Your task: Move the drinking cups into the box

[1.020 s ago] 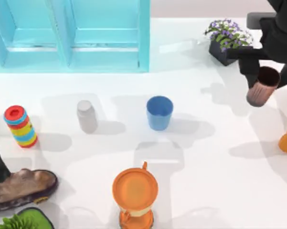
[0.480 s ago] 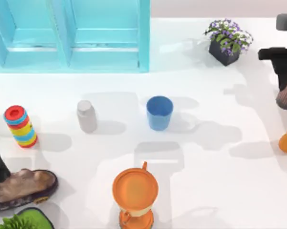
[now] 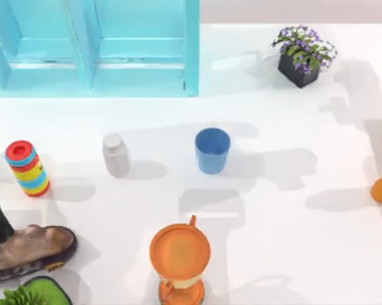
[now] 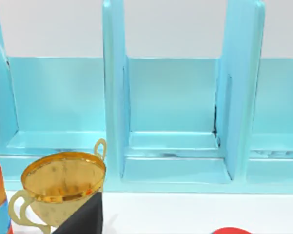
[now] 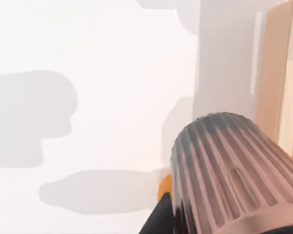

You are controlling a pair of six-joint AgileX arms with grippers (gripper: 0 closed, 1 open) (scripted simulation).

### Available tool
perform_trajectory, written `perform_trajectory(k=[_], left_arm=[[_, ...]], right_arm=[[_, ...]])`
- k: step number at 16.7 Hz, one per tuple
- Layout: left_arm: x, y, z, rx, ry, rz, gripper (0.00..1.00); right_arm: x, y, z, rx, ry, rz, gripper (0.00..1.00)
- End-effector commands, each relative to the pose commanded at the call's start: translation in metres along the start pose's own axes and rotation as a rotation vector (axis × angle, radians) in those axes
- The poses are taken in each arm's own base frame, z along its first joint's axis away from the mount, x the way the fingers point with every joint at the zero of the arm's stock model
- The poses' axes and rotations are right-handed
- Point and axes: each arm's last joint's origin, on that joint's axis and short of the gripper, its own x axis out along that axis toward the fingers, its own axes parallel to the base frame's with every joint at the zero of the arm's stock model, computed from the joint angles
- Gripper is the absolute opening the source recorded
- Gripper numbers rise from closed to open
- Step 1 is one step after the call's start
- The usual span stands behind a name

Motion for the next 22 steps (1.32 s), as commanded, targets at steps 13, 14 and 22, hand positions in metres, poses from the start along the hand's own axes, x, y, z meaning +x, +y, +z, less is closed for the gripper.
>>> perform_trajectory(k=[13, 14, 22], left_arm=[[0.0, 0.0, 0.0, 0.0, 0.0, 0.0, 1.0], [0.0, 0.0, 0.0, 0.0, 0.0, 0.0, 1.0], [0.0, 0.0, 0.0, 0.0, 0.0, 0.0, 1.0]], right_arm=[[-0.044, -0.146, -0.159, 0.03, 0.211, -0.102, 0.0], [-0.044, -0.146, -0.159, 0.03, 0.211, -0.102, 0.0], [-0.009, -0.149, -0.165, 0.028, 0.207, -0.103, 0.0]])
